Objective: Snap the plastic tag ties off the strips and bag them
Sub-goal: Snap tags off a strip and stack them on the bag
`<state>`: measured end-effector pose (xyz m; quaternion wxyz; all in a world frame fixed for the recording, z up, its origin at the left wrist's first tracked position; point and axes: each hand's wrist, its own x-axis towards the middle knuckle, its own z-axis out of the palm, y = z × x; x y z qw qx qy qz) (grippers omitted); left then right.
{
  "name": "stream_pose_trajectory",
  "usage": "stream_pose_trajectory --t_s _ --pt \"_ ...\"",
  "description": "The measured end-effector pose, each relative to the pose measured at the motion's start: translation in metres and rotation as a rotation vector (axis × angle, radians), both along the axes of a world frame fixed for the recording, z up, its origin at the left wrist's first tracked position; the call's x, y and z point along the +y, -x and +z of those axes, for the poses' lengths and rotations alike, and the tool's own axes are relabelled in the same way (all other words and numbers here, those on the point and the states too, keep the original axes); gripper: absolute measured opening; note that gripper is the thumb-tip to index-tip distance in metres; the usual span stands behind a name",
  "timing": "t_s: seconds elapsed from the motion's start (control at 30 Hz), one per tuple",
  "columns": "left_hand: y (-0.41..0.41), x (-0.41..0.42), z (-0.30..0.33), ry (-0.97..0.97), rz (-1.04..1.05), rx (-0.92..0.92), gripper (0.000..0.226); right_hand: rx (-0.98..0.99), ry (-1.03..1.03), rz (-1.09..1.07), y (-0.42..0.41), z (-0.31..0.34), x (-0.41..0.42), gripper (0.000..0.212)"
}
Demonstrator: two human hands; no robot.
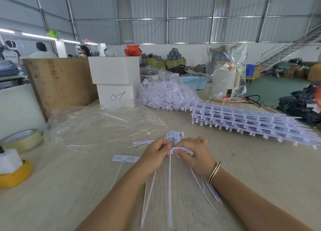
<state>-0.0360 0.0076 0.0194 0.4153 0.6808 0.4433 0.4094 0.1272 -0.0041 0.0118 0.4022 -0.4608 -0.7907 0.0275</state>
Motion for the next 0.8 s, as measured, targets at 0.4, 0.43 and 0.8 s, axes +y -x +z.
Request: stream_pose_trajectory --t_s 0.4,0.43,0.8 --pt "0.006 0.001 0.001 -0.030 0.041 -0.048 0.026 0.600 0.211 0.175 -0.017 0.007 0.000 0.029" --pt "0.007 0.001 0.001 -0.054 0.044 -0.036 0.025 0.632 0.224 0.149 -0.021 0.007 0.000 0.029" --pt "-0.001 -0.006 -0.006 -0.391 0.107 0.403 0.027 -0.099 0.316 -0.404 -0.022 -0.007 0.021 0.018"
